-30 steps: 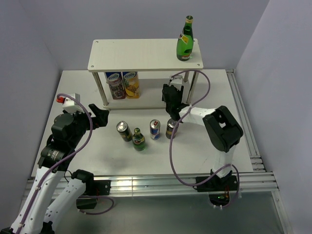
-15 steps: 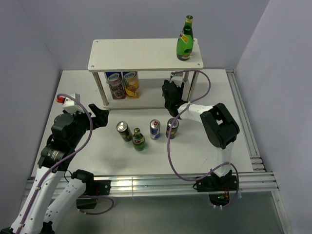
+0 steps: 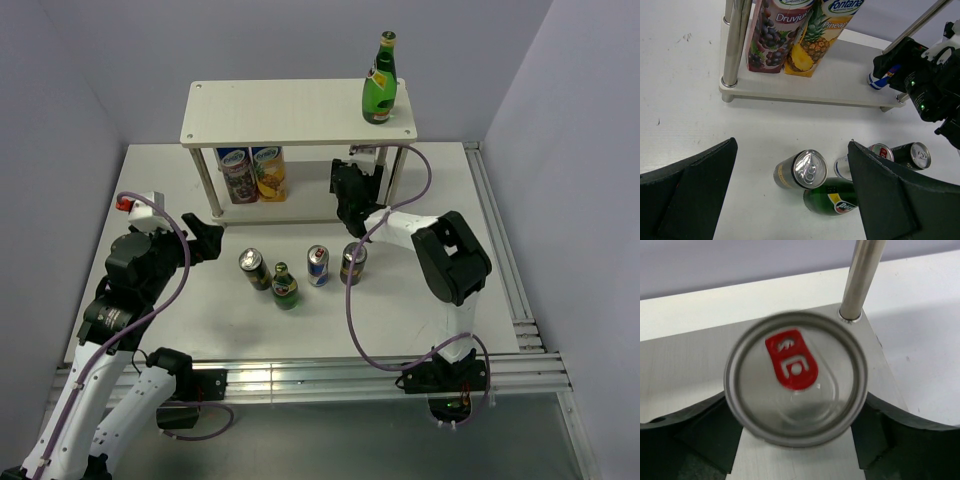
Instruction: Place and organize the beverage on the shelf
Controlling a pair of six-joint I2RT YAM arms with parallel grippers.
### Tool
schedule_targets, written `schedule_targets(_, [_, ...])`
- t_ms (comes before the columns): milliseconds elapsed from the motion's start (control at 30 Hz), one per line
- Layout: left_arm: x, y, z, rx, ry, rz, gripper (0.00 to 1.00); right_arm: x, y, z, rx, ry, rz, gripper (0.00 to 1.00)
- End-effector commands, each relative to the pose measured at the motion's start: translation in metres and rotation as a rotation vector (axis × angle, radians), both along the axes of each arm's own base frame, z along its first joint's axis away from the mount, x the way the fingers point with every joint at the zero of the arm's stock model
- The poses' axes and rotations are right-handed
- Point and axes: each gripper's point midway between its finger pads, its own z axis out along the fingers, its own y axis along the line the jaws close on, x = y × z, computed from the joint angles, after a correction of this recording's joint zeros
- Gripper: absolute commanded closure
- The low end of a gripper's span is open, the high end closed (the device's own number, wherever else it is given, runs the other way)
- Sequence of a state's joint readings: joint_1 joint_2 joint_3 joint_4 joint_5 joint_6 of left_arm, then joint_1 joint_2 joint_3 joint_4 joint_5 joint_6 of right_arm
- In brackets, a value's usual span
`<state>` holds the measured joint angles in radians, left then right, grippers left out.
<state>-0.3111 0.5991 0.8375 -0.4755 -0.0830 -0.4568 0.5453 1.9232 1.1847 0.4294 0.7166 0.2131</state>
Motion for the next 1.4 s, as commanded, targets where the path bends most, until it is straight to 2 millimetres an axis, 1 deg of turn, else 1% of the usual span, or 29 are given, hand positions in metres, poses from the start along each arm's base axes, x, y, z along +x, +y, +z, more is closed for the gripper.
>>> schedule_targets(0, [0.002, -0.001, 0.009, 0.000, -0.045, -0.010, 0.01, 0.016, -0.004, 0.031, 0.040, -0.083, -0.039, 0.14])
schedule_targets(167, [0.002, -0.001, 0.010, -0.002, -0.046, -0.010, 0.01, 0.014, -0.005, 0.030, 0.034, -0.077, -0.042, 0.14])
schedule_targets(233, [0.002, -0.001, 0.009, 0.001, -0.043, -0.010, 0.01, 0.012, -0.004, 0.034, 0.044, -0.077, -0.028, 0.13])
schedule_targets(300, [0.002, -0.001, 0.010, -0.002, -0.047, -0.010, 0.01, 0.008, -0.001, 0.033, 0.046, -0.068, -0.013, 0.13])
schedule_targets(367, [0.002, 0.000, 0.010, 0.000, -0.048, -0.005, 0.01, 0.005, 0.003, 0.037, 0.064, -0.066, 0.013, 0.13])
schedule_targets(467, [0.002, 0.001, 0.010, 0.001, -0.046, -0.004, 0.01, -0.002, 0.007, 0.041, 0.072, -0.056, 0.036, 0.12])
schedule_targets(533, [0.003, 0.001, 0.009, 0.000, -0.045, -0.004, 0.01, -0.009, 0.008, 0.045, 0.075, -0.060, 0.039, 0.06])
schedule_targets(567, [0.003, 0.002, 0.009, 0.000, -0.046, -0.002, 0.01, -0.011, 0.008, 0.047, 0.076, -0.059, 0.040, 0.00])
schedule_targets(700, [0.002, 0.003, 0.011, -0.001, -0.050, 0.001, 0.01, -0.024, 0.006, 0.050, 0.081, -0.039, 0.038, 0.00])
schedule_targets(800, [0.002, 0.003, 0.011, -0.002, -0.053, 0.002, 0.01, -0.034, 0.008, 0.053, 0.079, -0.034, 0.046, 0.00])
schedule_targets(833, [0.002, 0.003, 0.011, -0.002, -0.053, 0.001, 0.01, -0.039, 0.012, 0.053, 0.079, -0.031, 0.054, 0.00])
schedule_targets(867, [0.002, 0.003, 0.011, -0.002, -0.053, 0.001, 0.01, -0.043, 0.011, 0.050, 0.071, -0.013, 0.055, 0.00])
schedule_targets(933, [0.002, 0.004, 0.011, -0.001, -0.052, 0.002, 0.01, -0.050, 0.012, 0.053, 0.082, -0.009, 0.048, 0.00])
schedule_targets(967, [0.002, 0.003, 0.011, -0.003, -0.053, 0.002, 0.01, -0.057, 0.016, 0.052, 0.085, 0.001, 0.052, 0.00])
schedule_targets(1033, [0.002, 0.005, 0.012, -0.003, -0.055, 0.007, 0.01, -0.070, 0.016, 0.056, 0.086, -0.002, 0.054, 0.00])
schedule_targets(1067, [0.002, 0.005, 0.012, -0.003, -0.055, 0.007, 0.01, -0.079, 0.024, 0.057, 0.084, -0.002, 0.070, 0.00])
schedule_targets(1100, [0.002, 0.005, 0.011, -0.003, -0.053, 0.009, 0.01, -0.088, 0.021, 0.064, 0.076, -0.017, 0.056, 0.00])
schedule_targets(1133, [0.002, 0.005, 0.011, -0.002, -0.052, 0.007, 0.01, -0.094, 0.022, 0.067, 0.064, -0.021, 0.054, 0.00])
schedule_targets(1167, [0.002, 0.005, 0.012, -0.003, -0.055, 0.007, 0.01, -0.107, 0.033, 0.068, 0.039, -0.016, 0.080, 0.00])
schedule_targets(1233, [0.003, 0.005, 0.011, -0.001, -0.051, 0.008, 0.01, -0.123, 0.033, 0.078, 0.019, -0.036, 0.060, 0.00])
schedule_targets(1267, [0.002, 0.005, 0.011, -0.003, -0.052, 0.010, 0.01, -0.138, 0.040, 0.084, 0.009, -0.043, 0.083, 0.00])
schedule_targets(1300, [0.002, 0.005, 0.011, -0.001, -0.052, 0.011, 0.01, -0.145, 0.038, 0.089, 0.001, -0.055, 0.071, 0.00])
schedule_targets(1333, [0.002, 0.005, 0.011, -0.001, -0.052, 0.011, 0.01, -0.155, 0.038, 0.089, -0.001, -0.046, 0.072, 0.00])
schedule_targets(1367, [0.002, 0.006, 0.011, -0.002, -0.052, 0.013, 0.01, -0.169, 0.042, 0.097, 0.026, -0.058, 0.100, 0.00])
